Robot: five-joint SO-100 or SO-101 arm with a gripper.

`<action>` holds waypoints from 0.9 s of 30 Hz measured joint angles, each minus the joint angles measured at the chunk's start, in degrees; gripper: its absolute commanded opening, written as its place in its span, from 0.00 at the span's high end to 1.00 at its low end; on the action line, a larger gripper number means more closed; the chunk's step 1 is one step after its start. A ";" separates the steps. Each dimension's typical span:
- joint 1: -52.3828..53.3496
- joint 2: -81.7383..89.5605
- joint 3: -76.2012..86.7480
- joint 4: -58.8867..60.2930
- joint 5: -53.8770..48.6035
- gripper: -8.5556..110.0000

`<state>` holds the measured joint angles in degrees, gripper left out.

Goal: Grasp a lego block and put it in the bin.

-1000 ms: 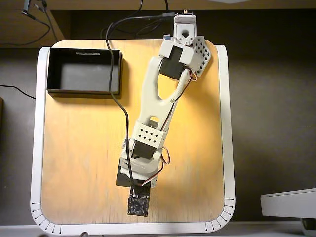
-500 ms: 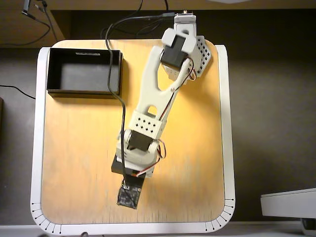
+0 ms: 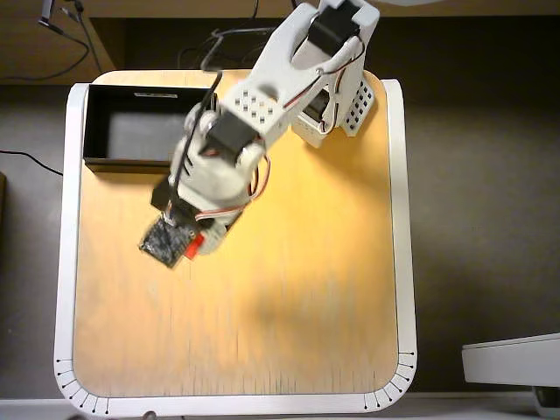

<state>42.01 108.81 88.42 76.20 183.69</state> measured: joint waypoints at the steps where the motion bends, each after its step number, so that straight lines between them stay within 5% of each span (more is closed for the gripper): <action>1: 1.67 1.67 0.00 0.35 -0.53 0.92; 13: 25.84 10.63 0.18 8.53 6.15 0.92; 27: 38.85 10.81 22.32 -13.36 12.83 0.92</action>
<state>80.86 119.62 110.74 62.84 196.52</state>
